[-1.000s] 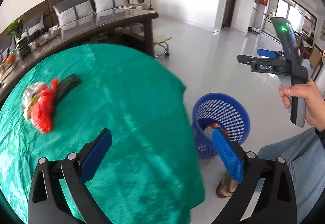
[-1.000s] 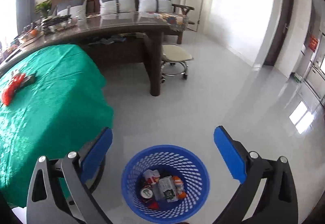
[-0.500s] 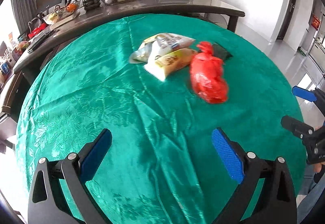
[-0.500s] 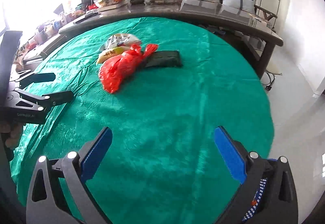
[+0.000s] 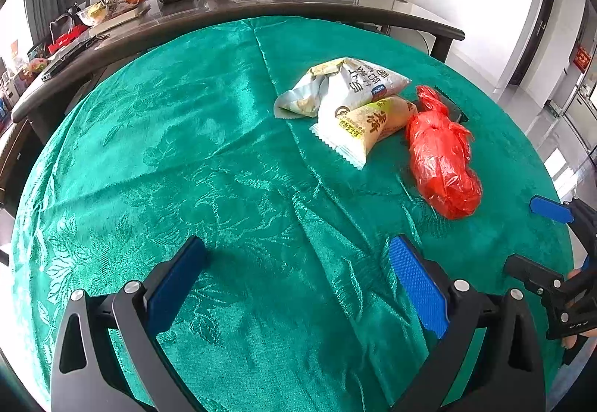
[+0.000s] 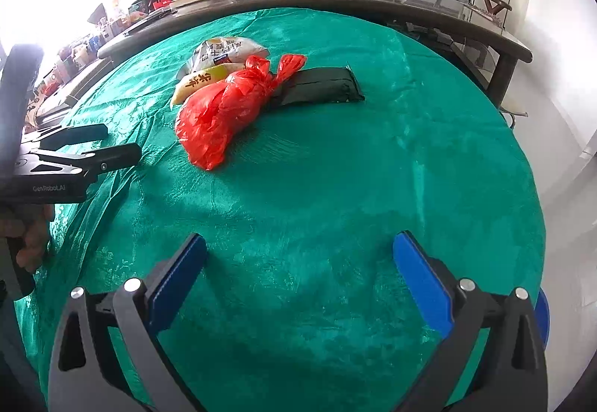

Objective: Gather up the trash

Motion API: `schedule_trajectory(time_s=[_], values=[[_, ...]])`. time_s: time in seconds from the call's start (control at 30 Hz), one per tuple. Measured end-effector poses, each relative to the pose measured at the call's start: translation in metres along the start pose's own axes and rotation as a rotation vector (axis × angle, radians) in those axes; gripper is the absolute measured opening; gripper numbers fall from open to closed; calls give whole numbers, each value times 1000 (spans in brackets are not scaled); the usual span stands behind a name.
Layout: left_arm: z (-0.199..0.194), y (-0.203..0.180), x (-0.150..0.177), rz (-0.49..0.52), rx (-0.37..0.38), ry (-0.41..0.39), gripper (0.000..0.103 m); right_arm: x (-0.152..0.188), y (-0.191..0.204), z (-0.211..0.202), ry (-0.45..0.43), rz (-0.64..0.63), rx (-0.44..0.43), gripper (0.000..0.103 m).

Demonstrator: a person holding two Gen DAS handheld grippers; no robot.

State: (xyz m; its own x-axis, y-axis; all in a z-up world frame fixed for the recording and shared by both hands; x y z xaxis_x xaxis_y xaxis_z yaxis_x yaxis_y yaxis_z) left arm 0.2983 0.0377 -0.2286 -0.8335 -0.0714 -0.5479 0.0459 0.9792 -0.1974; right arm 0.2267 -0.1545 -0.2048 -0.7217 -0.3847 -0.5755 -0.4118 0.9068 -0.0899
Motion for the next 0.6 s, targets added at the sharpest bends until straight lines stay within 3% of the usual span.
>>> schedule_trajectory(time_s=[0.07,0.17,0.37,0.5,0.6], values=[[0,3,1,-1,-24,-1,98,-2,1,1,12,6,5,98],[0,8,3,7,-64,5,98,-16,-2,3,-10,93,-62,98],[-2,13,4,40,-41,9,98,-74,19,19,-44,100,-122,96],[-2,14,5,42,-38,9,98,-93,31,42,-6,82,-105,79],[-2,13,5,43,-39,9,98,-93,27,47,9,58,-54,50]])
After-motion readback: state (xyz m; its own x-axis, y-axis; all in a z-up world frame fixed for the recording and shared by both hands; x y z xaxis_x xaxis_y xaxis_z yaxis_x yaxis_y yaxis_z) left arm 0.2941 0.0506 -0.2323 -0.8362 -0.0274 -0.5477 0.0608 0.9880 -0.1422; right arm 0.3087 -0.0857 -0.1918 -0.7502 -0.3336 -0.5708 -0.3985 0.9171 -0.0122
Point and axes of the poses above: each gripper's, at about its wrist camera, not at the fingertips, and z roughly the way its jaws point, y to its left, x to its underside, the point moved 4 cm from there along z, roughly the way its jaws point, and after that the axes turned 15 degrees about -z, right-handed, at the moved point
